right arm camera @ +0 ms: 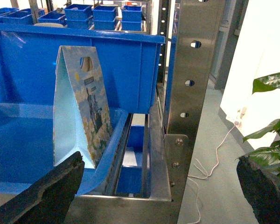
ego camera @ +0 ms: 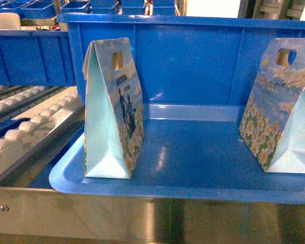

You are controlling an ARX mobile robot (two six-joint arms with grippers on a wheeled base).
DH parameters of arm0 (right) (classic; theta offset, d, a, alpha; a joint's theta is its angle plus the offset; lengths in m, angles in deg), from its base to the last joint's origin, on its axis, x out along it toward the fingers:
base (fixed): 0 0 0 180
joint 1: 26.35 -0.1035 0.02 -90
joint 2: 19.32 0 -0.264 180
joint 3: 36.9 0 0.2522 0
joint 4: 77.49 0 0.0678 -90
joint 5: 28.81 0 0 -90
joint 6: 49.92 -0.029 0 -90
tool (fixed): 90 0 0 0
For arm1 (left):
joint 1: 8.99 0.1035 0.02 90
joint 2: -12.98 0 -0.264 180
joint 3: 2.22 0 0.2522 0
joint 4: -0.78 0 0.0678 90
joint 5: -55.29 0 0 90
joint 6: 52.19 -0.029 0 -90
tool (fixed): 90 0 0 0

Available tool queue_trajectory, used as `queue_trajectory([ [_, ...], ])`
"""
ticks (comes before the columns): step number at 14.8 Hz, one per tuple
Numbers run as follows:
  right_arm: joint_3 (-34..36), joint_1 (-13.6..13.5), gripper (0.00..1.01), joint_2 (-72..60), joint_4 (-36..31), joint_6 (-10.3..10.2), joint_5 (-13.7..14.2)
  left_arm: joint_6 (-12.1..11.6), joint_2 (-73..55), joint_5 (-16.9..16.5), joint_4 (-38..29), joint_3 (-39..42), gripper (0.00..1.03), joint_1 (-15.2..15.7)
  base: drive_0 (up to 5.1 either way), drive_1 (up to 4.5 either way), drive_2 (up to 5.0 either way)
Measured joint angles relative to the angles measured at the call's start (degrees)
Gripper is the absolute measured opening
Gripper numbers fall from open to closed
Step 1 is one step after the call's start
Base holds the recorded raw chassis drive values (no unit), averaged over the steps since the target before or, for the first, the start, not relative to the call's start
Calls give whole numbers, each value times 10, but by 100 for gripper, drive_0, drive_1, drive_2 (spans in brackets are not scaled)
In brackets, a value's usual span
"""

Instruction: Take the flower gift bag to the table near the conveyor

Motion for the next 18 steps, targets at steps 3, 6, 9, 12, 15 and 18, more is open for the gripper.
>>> queue_trajectory([
  [3,0,0,98,0,0,0,0,0,0,0,0,0,98,0,0,0,0],
  [6,0,0,98,0,0,0,0,0,0,0,0,0,98,0,0,0,0],
  [9,0,0,98,0,0,0,0,0,0,0,0,0,98,0,0,0,0],
  [12,0,0,98,0,0,0,0,0,0,0,0,0,98,0,0,0,0],
  [15,0,0,98,0,0,0,0,0,-1,-4,-4,0,98,3,0,0,0],
  [18,-1,-7,98,-102,-118,-3,-10,12,-130,-24,-151,-1,98,-4,0,0,0],
])
